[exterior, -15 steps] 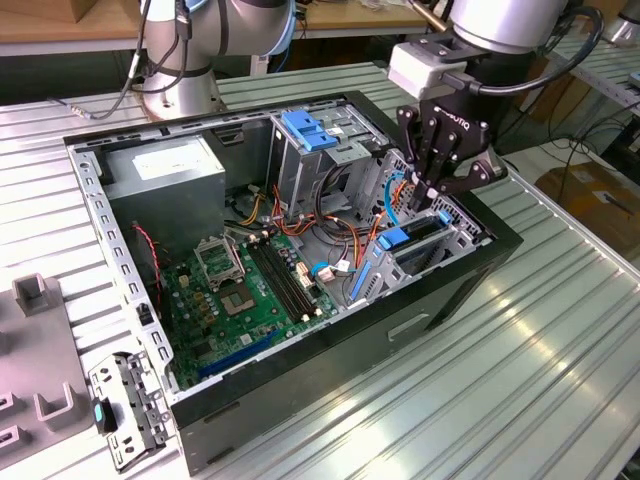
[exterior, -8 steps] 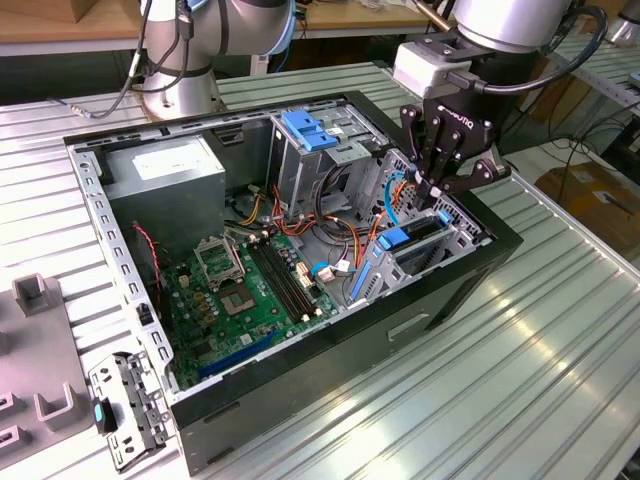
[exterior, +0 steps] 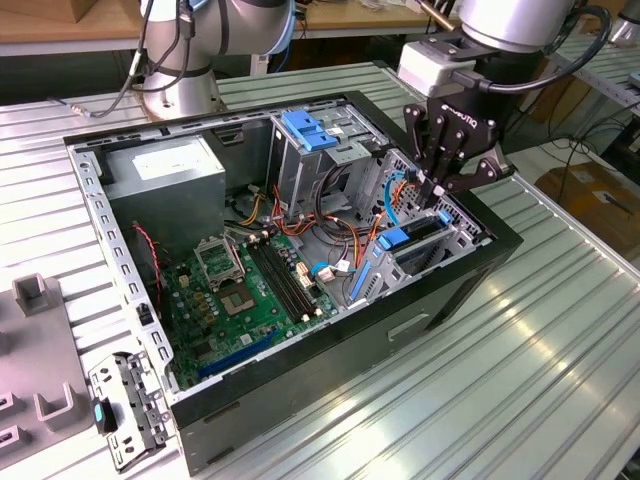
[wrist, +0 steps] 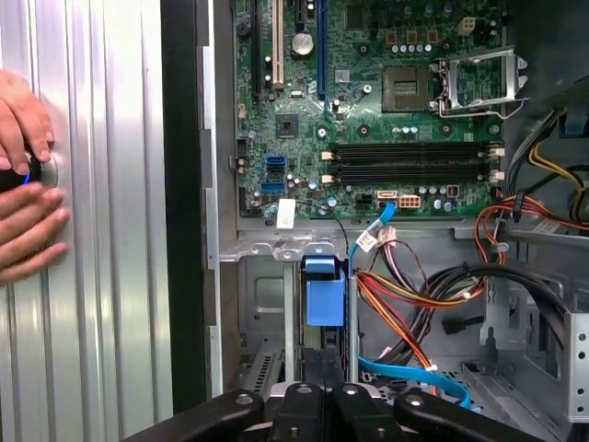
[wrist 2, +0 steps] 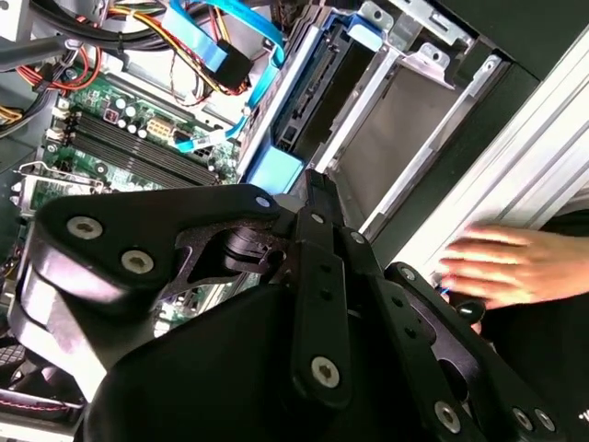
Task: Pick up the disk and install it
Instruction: 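Insert the first disk wire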
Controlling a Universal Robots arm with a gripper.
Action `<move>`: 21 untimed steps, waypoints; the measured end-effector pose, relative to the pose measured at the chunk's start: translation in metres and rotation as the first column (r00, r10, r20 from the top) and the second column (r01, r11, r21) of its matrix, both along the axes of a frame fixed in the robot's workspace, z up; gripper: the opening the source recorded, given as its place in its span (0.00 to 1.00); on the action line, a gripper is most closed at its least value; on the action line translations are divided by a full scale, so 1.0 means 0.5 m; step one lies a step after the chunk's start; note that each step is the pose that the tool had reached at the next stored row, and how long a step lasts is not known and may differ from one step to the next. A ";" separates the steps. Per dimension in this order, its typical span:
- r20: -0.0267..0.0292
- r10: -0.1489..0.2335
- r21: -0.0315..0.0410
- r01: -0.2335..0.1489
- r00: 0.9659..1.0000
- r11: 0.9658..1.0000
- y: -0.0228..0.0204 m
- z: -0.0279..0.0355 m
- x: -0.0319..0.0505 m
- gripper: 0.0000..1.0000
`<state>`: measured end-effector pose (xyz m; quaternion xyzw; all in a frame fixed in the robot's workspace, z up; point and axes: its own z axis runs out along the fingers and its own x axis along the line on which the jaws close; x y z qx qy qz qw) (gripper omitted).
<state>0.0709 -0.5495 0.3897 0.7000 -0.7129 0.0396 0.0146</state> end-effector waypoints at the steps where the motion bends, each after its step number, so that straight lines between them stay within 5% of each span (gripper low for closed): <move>1: 0.000 0.000 0.000 0.000 1.000 1.000 0.0000 0.000 0.005 0.11; 7: 0.000 0.109 0.000 -0.109 0.994 0.994 0.0001 0.002 0.032 0.11; 9: 0.000 0.137 -0.003 -0.137 0.991 0.991 0.0008 0.018 0.042 0.11; 12: -0.002 0.170 -0.014 -0.170 0.985 0.985 0.0045 0.062 0.051 0.11; 17: -0.003 0.212 -0.019 -0.212 0.977 0.977 0.0048 0.068 0.073 0.11; 18: -0.003 0.225 -0.019 -0.225 0.974 0.974 0.0048 0.068 0.082 0.11; 20: -0.003 0.268 -0.019 -0.268 0.963 0.963 0.0048 0.068 0.100 0.11; 21: -0.003 0.300 -0.020 -0.300 0.954 0.954 0.0048 0.067 0.109 0.11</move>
